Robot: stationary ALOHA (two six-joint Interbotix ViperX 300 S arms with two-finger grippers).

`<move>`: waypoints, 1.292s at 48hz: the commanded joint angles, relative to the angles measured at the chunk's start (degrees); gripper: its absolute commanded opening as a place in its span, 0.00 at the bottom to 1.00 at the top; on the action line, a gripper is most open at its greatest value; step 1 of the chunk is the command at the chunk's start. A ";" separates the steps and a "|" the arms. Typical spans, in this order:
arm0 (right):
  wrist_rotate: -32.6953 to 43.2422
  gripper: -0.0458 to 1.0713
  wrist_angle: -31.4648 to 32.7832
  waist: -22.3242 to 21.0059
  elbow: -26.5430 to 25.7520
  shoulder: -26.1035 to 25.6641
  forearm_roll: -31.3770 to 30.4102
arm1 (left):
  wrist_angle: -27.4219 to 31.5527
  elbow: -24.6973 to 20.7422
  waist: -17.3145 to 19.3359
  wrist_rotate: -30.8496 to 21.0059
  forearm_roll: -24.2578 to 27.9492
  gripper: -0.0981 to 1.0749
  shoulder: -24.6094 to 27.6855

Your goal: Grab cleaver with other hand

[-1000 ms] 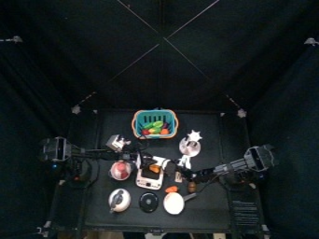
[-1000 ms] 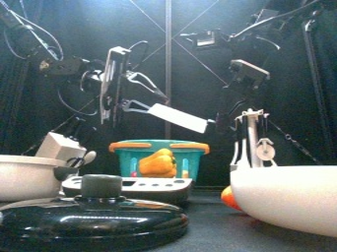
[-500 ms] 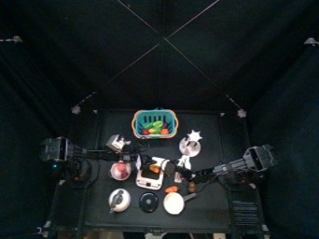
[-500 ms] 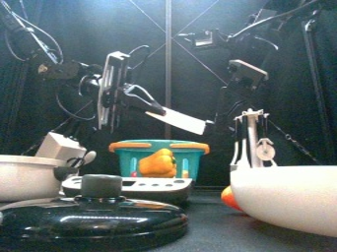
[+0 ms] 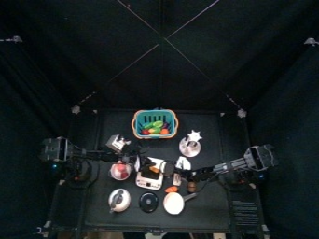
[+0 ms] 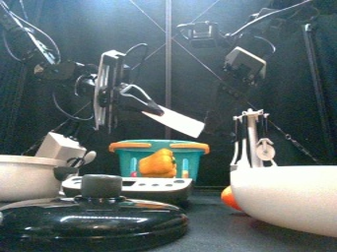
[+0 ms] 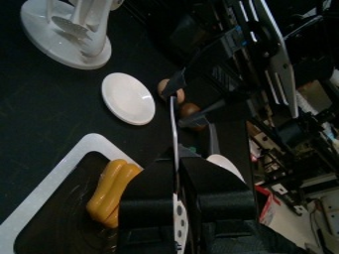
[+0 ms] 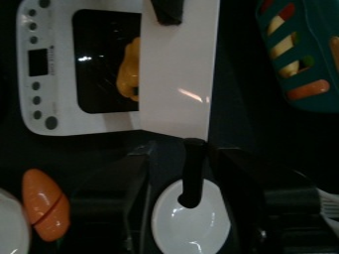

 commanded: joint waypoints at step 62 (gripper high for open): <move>-0.53 0.83 -41.13 -17.05 17.75 -18.02 11.60 | -15.38 8.17 3.52 36.12 7.03 0.38 -2.72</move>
